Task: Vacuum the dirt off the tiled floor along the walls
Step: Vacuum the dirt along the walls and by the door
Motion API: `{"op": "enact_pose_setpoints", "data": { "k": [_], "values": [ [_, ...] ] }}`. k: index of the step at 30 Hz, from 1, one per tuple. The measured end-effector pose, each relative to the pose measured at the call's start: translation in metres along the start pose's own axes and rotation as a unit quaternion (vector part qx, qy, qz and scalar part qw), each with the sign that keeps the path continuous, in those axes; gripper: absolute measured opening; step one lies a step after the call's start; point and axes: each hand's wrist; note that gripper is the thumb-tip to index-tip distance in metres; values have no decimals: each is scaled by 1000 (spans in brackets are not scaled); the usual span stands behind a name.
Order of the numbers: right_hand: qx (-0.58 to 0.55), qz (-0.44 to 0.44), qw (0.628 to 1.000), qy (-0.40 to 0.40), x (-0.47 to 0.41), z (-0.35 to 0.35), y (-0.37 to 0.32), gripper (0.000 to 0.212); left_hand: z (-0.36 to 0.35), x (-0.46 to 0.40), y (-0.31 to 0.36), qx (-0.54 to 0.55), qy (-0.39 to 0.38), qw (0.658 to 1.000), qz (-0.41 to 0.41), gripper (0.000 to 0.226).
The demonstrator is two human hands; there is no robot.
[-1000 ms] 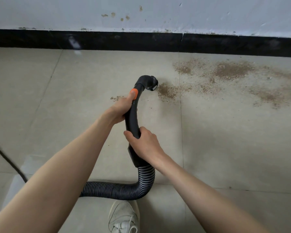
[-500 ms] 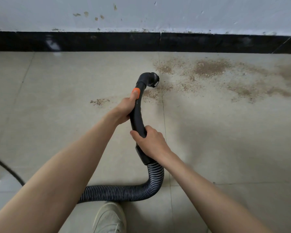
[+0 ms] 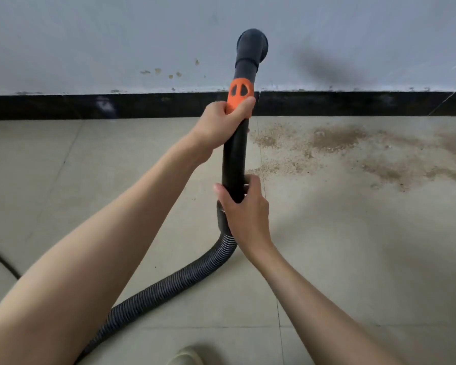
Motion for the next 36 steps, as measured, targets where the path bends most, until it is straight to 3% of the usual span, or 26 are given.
{"op": "enact_pose_setpoints", "data": {
  "k": [3, 6, 10, 13, 15, 17, 23, 27, 31, 36],
  "values": [
    [-120, 15, 993, 14, -6, -13, -11, 16, 9, -2, 20, -54, -24, 998, -32, 36],
    [-260, -49, 964, -18, -25, -11, -26, 10, 19, -7, 24, -11, -108, 994, 1, 31],
    [-493, -155, 850, -104, -40, -2, -35, 43, 25, -15, 18, 28, -169, 984, 40, 31],
    [-563, -186, 791, -153, -41, 2, -32, 38, 29, -19, 23, 39, -256, 964, 54, 32],
    [-588, -193, 767, -172, -43, 2, -28, 35, 29, -20, 27, 55, -270, 960, 60, 29],
    [-585, -192, 769, -173, -45, -1, -28, 34, 27, -20, 29, 64, -257, 962, 68, 27],
    [-517, -151, 830, -145, -50, -12, -21, 43, 21, -18, 28, 65, -203, 976, 47, 21],
    [-419, -133, 881, -174, -49, -17, -20, 42, 29, -15, 15, 36, -191, 980, 36, 23],
    [-296, -169, 925, -171, -53, -20, -9, 29, 37, -6, -10, 55, -149, 986, 47, 15],
    [-266, -193, 944, -38, -81, 5, -14, 25, 47, 2, -40, 7, -80, 995, 51, 13]
  ]
}}
Point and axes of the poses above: each hand's wrist, its own x-axis away from the middle knuckle, its own z-axis out of the back of the hand, y = z × x, and after that the axes turned 15 degrees about -x, right-handed
